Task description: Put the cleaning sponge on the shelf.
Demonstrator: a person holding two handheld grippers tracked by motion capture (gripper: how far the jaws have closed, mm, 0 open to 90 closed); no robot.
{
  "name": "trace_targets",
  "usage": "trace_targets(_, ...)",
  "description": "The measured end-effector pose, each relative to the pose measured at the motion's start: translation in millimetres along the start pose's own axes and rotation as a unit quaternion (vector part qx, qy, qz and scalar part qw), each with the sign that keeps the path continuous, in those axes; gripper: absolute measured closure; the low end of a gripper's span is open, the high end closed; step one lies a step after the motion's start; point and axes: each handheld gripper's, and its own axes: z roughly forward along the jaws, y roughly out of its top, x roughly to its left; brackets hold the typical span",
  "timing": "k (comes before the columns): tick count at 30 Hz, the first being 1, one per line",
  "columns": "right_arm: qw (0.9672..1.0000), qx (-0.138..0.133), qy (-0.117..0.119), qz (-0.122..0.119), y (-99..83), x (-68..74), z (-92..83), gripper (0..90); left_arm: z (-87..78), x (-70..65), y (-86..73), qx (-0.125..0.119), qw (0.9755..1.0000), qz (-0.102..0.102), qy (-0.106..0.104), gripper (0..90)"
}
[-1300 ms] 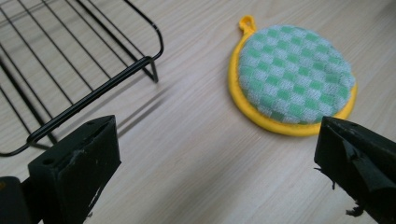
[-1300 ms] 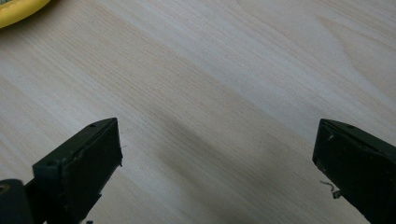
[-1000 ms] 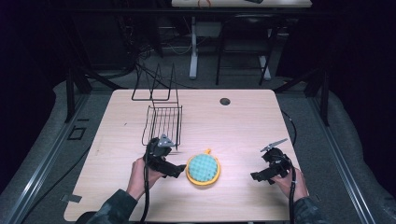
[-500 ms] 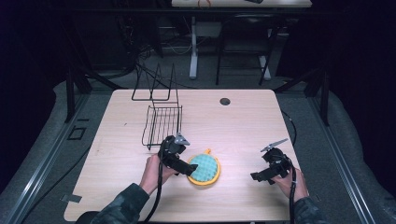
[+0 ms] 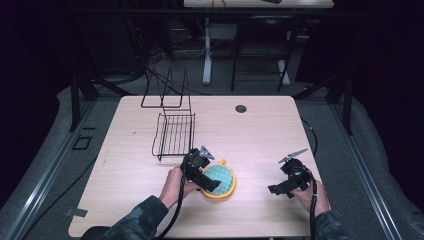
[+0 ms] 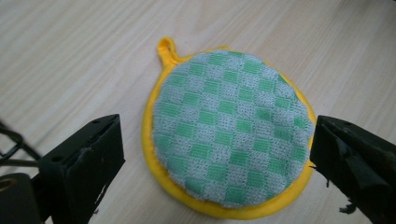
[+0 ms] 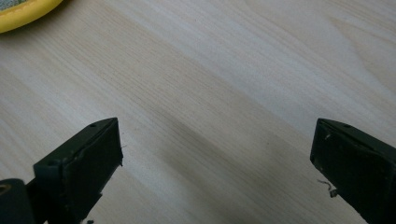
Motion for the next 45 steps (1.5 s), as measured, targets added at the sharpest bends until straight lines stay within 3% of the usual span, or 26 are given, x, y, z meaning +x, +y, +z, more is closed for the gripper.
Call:
trace_targets(17,1.0000,0.004,0.002,-0.005,-0.8,-0.7,-1.0,1.6,19.4,0.3,-1.7,0.025,0.9997,0.000,0.000,18.2)
trace_targets(34,1.0000,-0.002,0.002,-0.005,-0.8,0.3,-1.7,1.8,23.9,-0.4,-6.7,0.027,0.9995,-0.011,0.013,27.8)
trace_targets(45,1.0000,-0.005,0.001,-0.006,-0.9,0.7,-1.8,2.0,23.7,-2.6,-9.6,0.017,0.9996,-0.008,0.021,39.6)
